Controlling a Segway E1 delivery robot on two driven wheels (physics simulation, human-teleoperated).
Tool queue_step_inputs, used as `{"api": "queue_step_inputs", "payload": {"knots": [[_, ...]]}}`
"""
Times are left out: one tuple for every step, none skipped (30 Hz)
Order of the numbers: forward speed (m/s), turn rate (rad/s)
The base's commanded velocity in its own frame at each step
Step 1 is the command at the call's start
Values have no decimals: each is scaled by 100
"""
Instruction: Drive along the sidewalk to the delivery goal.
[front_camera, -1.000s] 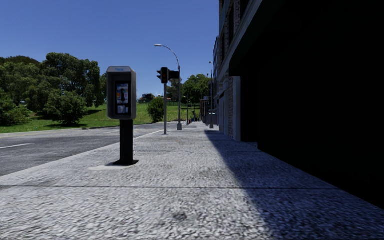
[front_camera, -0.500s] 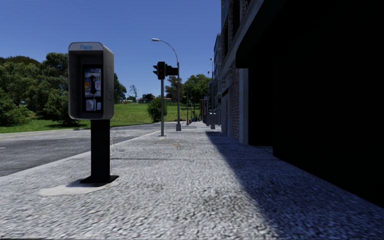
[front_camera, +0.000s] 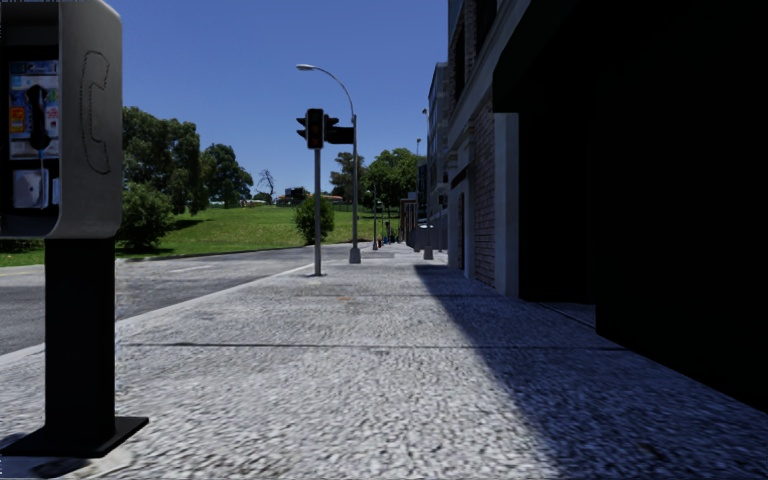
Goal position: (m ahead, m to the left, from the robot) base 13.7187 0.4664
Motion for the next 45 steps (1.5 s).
{"api": "queue_step_inputs", "payload": {"knots": [[200, 0], [200, 0], [200, 0], [200, 0], [200, 0], [200, 0], [200, 0], [200, 0], [200, 0], [200, 0], [200, 0], [200, 0], [200, 0], [200, 0], [200, 0], [200, 0], [200, 0], [200, 0], [200, 0], [200, 0], [200, 0], [200, 0], [200, 0], [200, 0], [200, 0], [200, 0], [200, 0], [200, 0], [200, 0], [200, 0], [200, 0], [200, 0], [200, 0], [200, 0], [200, 0], [200, 0], [200, 0], [200, 0], [200, 0], [200, 0], [200, 0], [200, 0], [200, 0], [200, 0], [200, 0]]}}
